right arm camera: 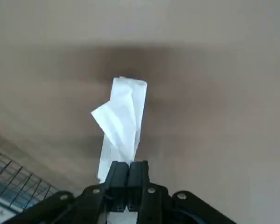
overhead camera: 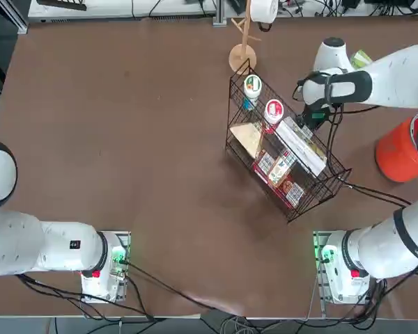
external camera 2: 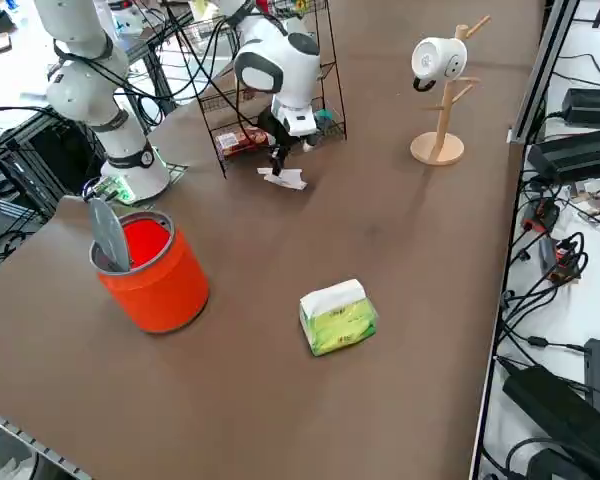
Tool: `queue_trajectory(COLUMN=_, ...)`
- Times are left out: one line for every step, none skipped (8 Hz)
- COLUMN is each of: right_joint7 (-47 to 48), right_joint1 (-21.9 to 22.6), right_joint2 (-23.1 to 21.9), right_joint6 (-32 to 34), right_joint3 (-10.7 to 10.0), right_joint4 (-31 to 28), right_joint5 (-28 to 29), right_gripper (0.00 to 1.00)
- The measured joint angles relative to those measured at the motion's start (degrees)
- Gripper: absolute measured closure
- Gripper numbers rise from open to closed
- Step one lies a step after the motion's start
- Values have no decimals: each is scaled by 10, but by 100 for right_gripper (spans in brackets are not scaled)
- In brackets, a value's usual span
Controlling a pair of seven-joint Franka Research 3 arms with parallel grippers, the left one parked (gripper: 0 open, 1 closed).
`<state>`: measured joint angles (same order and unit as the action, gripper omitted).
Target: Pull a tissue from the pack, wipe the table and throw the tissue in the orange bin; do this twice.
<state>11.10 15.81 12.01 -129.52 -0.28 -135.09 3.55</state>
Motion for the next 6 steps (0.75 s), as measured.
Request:
queue_trajectory(right_joint7=0, right_joint1=0, right_joint2=7, right_joint6=-15, right_joint3=-1, right_joint4=0, right_joint5=-1, right_gripper=99)
queue_trajectory(right_joint7=5, right_joint1=0, right_joint2=15, right_joint6=-30, right_joint3=-1, right_joint4=0, right_joint5=-1, right_gripper=99)
queue_trajectory(right_joint7=10, right_joint1=0, right_joint2=24, right_joint6=-41, right_joint3=-1, right_joint4=0, right_joint5=-1, right_gripper=99)
queue_trajectory(right_joint7=13, right_joint1=0, right_joint2=30, right_joint6=-48, right_joint3=-1, right_joint4=0, right_joint5=-2, right_gripper=99)
queue_trajectory(right_joint7=14, right_joint1=0, right_joint2=34, right_joint6=-50, right_joint3=-1, right_joint4=0, right_joint5=-2, right_gripper=99)
queue_trajectory(right_joint7=15, right_joint1=0, right_joint2=36, right_joint6=-53, right_joint3=-1, right_joint4=0, right_joint5=-2, right_gripper=99)
